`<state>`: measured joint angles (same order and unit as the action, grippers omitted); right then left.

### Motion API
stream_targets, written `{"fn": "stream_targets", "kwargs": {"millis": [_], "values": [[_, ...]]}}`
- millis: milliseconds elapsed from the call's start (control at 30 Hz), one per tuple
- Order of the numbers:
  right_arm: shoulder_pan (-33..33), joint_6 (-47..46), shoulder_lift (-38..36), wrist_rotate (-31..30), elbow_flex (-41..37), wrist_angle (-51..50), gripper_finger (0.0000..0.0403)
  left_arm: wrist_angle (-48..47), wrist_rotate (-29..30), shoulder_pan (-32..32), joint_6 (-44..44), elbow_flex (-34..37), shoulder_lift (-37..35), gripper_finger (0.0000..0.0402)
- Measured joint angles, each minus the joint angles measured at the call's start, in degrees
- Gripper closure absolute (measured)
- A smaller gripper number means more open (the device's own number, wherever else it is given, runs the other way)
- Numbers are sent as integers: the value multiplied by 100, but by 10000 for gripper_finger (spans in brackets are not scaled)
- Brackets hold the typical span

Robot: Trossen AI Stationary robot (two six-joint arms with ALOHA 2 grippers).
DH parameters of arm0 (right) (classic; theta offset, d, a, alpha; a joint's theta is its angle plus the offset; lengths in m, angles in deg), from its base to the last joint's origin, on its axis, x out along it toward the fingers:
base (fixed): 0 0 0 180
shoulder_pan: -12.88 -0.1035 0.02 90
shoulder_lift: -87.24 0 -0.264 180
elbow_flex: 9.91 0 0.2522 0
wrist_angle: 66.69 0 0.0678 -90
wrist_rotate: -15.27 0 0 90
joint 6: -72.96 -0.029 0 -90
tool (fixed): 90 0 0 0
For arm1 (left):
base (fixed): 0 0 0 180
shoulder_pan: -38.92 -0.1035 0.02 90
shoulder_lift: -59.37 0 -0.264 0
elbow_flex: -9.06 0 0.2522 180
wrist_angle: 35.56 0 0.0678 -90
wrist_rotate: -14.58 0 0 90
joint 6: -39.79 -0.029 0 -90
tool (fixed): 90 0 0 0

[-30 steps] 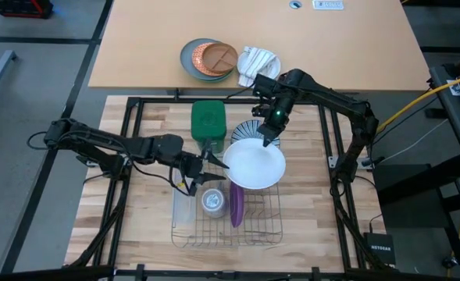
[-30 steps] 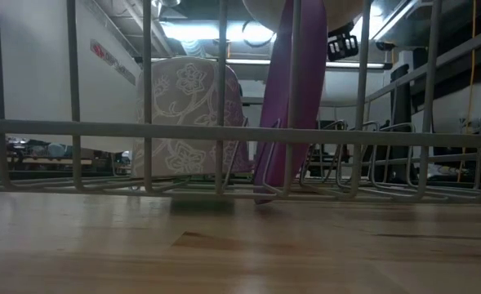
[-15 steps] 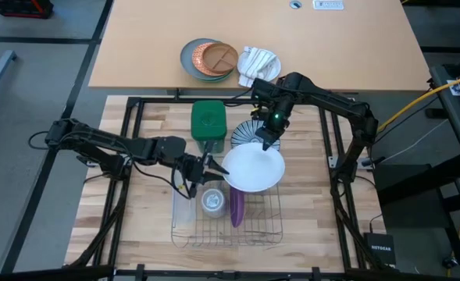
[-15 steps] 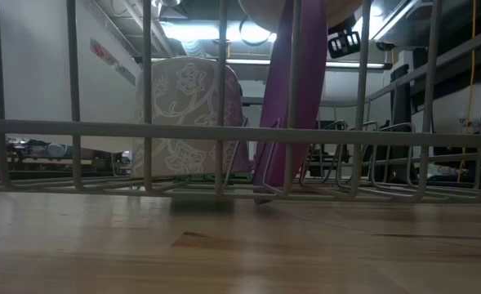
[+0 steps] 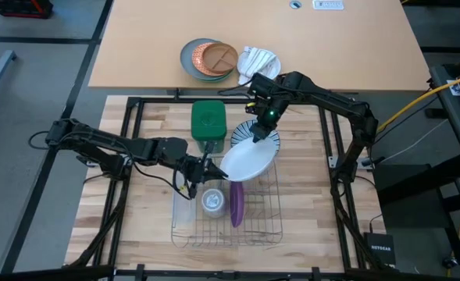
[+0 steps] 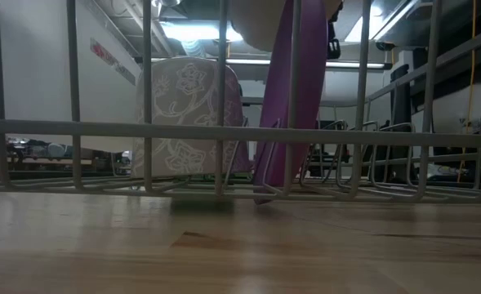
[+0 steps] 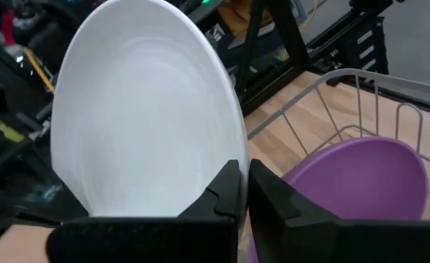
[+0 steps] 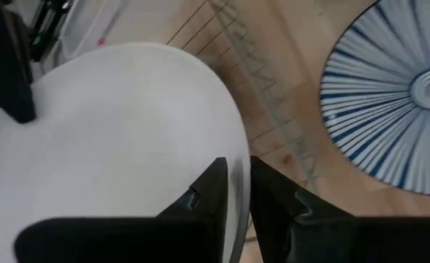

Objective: Sort dishes
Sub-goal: Put the white plate into the dish rack

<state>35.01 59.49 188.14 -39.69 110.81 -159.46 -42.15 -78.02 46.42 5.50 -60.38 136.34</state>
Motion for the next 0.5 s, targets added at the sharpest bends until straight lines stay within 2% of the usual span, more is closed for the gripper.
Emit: {"fn": "stream_targets", "kwargs": {"millis": [233,500], "values": [[-2,338,0,-460,2,27,328,-80,29,36,500,0,0,399],[-2,903,0,-374,2,-88,297,-73,-2,82,966,0,0,400]]}}
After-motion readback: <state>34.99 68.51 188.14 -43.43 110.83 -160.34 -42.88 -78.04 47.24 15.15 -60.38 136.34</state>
